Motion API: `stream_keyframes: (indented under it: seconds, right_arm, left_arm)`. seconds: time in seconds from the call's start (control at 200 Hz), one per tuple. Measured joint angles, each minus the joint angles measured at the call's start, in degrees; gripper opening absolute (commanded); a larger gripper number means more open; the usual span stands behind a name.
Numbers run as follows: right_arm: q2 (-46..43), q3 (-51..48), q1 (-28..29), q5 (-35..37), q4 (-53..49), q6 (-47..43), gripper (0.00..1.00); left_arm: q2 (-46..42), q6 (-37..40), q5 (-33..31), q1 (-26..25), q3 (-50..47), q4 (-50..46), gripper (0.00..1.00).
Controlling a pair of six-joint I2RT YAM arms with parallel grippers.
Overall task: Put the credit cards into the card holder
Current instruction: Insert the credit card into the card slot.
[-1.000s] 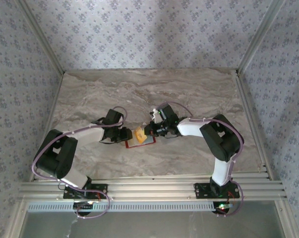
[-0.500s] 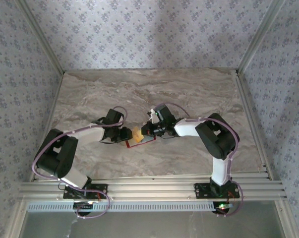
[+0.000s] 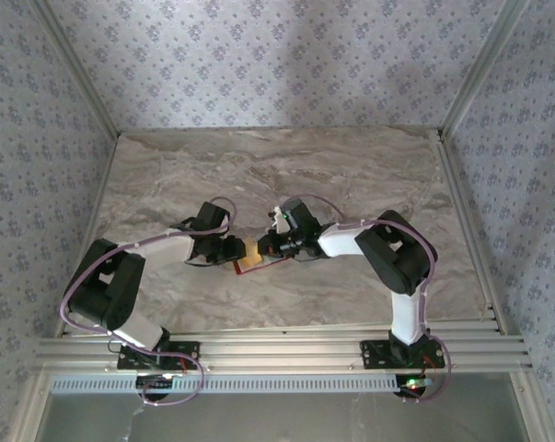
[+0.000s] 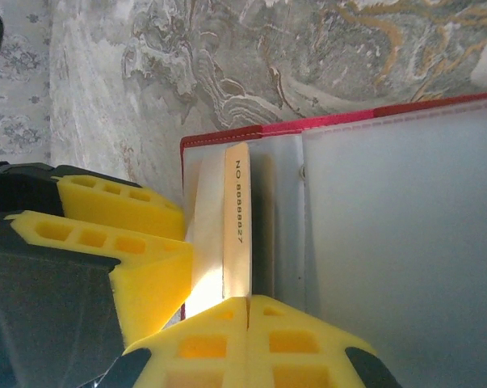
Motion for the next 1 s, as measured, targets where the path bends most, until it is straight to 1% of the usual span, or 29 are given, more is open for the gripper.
stream_keyframes:
  seconds: [0.465, 0.63, 0.72, 0.879, 0.999]
  right_arm:
    - [0.15, -0.57, 2.05, 2.64, 2.49, 2.16, 0.0]
    - [0.15, -0.57, 2.6, 3.93, 2.58, 2.69, 0.1]
    - [0.15, -0.57, 2.71, 4.37, 2.14, 2.21, 0.19]
    - [-0.33, 0.59, 3.04, 4.48, -1.22, 0.35, 0.31]
    - [-0.55, 2.51, 3.02, 4.26, -5.31, -1.49, 0.37]
  left_arm:
    - [0.04, 0.02, -0.37, 0.13, 0.02, -0.22, 0.33]
    - [0.04, 0.02, -0.57, 0.42, 0.09, -0.52, 0.33]
    - [0.02, 0.02, -0.44, 0.46, 0.09, -0.52, 0.33]
    - [0.02, 0.02, -0.17, 0.48, 0.13, -0.37, 0.33]
    - [0.02, 0.02, 0.07, 0.5, 0.13, -0.22, 0.33]
